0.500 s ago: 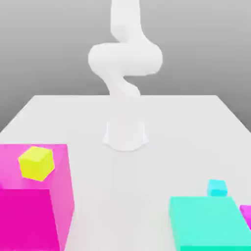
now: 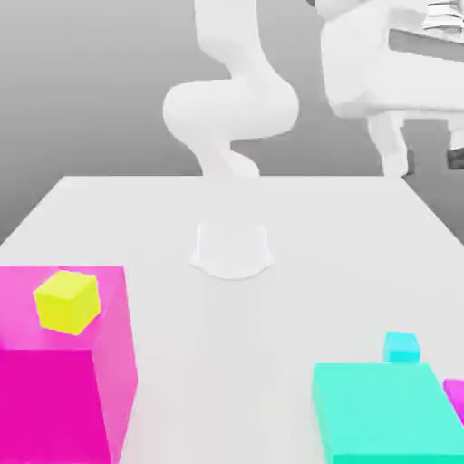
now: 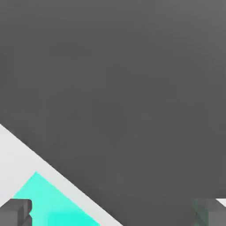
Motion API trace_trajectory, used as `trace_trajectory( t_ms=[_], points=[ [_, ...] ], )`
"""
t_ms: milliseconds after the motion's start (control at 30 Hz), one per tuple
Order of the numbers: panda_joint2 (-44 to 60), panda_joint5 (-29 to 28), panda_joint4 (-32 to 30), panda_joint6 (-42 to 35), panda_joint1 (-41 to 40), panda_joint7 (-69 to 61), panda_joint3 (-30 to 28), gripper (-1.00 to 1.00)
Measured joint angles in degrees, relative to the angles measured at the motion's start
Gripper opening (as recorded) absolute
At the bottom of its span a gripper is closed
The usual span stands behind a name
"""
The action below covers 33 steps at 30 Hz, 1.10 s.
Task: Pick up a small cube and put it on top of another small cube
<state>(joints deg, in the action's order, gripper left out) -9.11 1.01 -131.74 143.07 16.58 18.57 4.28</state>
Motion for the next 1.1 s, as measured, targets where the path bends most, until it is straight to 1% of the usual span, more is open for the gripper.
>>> trace_trajectory(
  t_ms=[233, 433, 600, 633, 867, 967, 1000, 1033, 1100],
  points=[
    [14.61, -2.39, 0.02, 4.46, 6.09, -8.82, 3.01, 0.00],
    [27.31, -7.33, 0.10, 8.12, 9.59, -14.33, 5.42, 0.00],
    [37.75, -10.99, 1.92, 14.93, 12.17, -13.45, 3.54, 0.00],
    [38.93, -11.29, 2.17, 15.83, 12.49, -13.25, 3.16, -1.00],
    [38.79, -11.29, 2.14, 15.62, 12.44, -13.28, 3.25, -1.00],
    [33.75, -9.65, 0.99, 11.74, 11.54, -14.50, 4.51, -1.00],
    [33.75, -9.64, 0.99, 11.70, 11.53, -14.51, 4.52, -1.00],
    [30.65, -8.55, 0.69, 9.05, 10.42, -15.09, 4.17, -1.00],
    [25.74, -7.12, 1.02, 4.19, 7.04, -15.35, 1.54, -1.00]
  ],
)
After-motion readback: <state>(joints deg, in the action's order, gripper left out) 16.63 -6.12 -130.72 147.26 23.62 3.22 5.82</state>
